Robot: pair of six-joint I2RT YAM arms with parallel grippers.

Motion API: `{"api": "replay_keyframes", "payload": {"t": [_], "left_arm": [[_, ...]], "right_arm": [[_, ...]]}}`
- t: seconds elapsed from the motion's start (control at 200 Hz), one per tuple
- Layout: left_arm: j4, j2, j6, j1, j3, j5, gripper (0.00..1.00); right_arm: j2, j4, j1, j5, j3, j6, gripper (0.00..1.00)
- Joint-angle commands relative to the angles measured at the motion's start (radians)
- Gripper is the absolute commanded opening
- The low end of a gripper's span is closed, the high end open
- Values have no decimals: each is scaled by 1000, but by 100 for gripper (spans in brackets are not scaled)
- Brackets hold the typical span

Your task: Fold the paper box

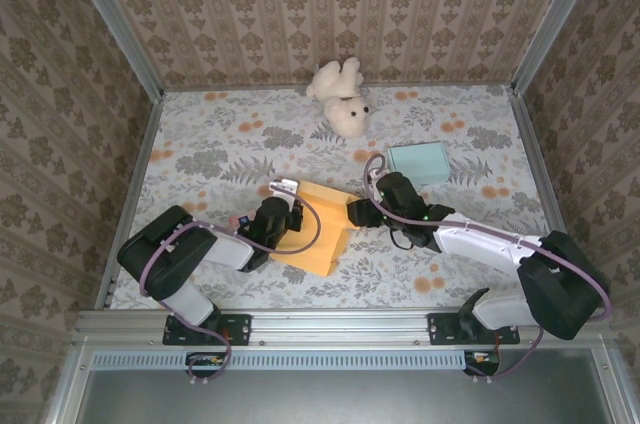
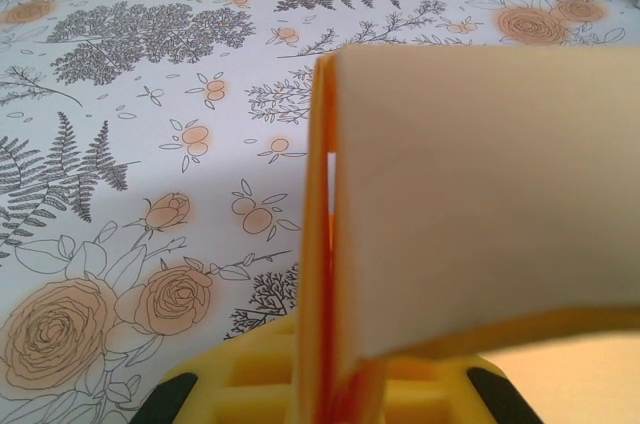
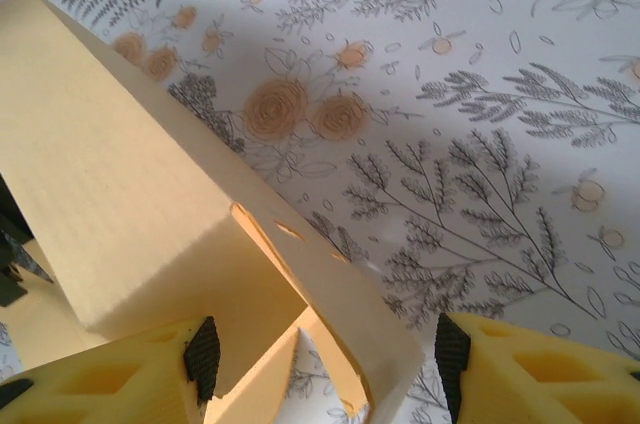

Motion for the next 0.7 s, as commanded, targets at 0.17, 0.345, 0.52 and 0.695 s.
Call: {"api": "replay_keyframes", "payload": {"t": [0.17,0.345,0.52,0.695], "left_arm": [[86,39,-45,-19,20,48,0],[54,33,-56,-19,28,28,0],[19,17,-59,-17,28,-4,0],[4,8,-59,-17,28,-10,0]], "right_arm": [[79,342,5,-129,-85,96,62],[83,394,4,-102,-126,117,62],[38,318,5,4,-177,106,64],[1,226,4,86,-197,90,64]]}}
